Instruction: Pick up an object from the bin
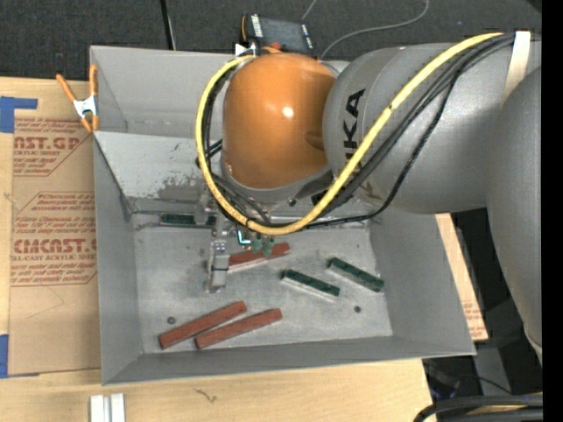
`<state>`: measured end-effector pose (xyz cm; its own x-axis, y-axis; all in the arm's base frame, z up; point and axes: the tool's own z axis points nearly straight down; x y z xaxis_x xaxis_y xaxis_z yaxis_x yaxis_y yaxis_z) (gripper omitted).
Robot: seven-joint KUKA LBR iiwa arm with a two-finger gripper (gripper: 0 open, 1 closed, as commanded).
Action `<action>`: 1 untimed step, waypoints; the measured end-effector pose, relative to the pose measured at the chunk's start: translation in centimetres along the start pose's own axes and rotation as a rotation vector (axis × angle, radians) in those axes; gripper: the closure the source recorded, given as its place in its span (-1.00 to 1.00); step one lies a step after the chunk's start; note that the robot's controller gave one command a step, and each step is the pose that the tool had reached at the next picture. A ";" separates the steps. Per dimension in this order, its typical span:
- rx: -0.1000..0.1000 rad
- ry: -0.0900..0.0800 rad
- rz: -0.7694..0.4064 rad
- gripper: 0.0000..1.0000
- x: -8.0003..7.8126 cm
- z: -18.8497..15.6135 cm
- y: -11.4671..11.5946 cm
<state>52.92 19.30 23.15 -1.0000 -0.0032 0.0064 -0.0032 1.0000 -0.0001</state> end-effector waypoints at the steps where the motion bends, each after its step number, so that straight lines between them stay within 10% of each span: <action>1: 0.002 0.001 -0.163 -1.00 3.2 10.3 -5.4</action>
Offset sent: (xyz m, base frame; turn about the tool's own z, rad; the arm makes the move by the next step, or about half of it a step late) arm -0.0306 -0.0527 -0.0990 -0.1637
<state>49.64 13.88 12.83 -0.9862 -0.1653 0.0080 -0.1653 0.9862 -0.0010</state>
